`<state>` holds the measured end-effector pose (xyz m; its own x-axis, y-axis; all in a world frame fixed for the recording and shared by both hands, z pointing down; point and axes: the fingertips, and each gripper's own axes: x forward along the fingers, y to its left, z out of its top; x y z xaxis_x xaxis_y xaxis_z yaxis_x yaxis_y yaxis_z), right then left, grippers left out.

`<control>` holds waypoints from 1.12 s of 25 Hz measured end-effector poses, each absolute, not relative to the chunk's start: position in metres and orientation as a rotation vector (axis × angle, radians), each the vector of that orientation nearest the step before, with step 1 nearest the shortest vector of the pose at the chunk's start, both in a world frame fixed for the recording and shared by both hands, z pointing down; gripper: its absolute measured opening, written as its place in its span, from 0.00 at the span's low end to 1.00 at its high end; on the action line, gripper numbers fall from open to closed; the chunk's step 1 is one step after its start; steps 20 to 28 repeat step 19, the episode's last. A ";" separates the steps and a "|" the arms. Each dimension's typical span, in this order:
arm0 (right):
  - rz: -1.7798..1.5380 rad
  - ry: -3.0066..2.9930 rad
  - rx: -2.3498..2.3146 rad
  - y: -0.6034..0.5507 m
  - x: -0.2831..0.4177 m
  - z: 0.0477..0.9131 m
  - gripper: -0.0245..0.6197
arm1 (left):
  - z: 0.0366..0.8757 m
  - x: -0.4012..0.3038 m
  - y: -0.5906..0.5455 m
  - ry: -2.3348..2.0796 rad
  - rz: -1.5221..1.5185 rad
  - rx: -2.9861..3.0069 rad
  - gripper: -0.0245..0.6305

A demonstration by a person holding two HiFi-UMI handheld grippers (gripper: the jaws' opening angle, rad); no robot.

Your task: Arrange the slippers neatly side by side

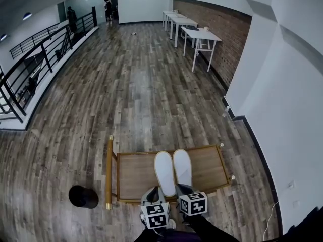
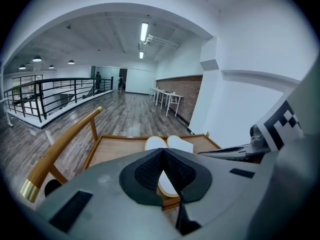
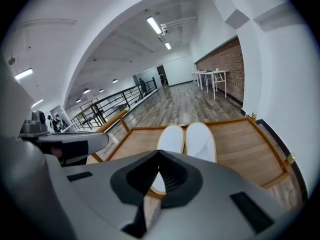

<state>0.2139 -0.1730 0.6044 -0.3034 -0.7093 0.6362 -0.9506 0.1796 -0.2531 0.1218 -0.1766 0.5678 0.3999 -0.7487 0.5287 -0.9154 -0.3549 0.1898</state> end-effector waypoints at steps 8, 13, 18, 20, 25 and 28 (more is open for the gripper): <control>0.872 -2.085 1.581 -0.173 0.211 0.601 0.04 | 0.566 0.119 -0.176 -1.418 0.495 2.223 0.04; 0.868 -2.088 1.582 -0.172 0.211 0.600 0.04 | 0.564 0.119 -0.174 -1.419 0.495 2.226 0.04; 0.868 -2.090 1.582 -0.173 0.216 0.600 0.04 | 0.565 0.124 -0.174 -1.418 0.496 2.226 0.04; 0.867 -2.089 1.583 -0.173 0.216 0.601 0.04 | 0.565 0.125 -0.173 -1.418 0.497 2.227 0.04; 0.867 -2.089 1.583 -0.173 0.216 0.601 0.04 | 0.565 0.125 -0.173 -1.418 0.497 2.227 0.04; 0.867 -2.089 1.583 -0.173 0.216 0.601 0.04 | 0.565 0.125 -0.173 -1.418 0.497 2.227 0.04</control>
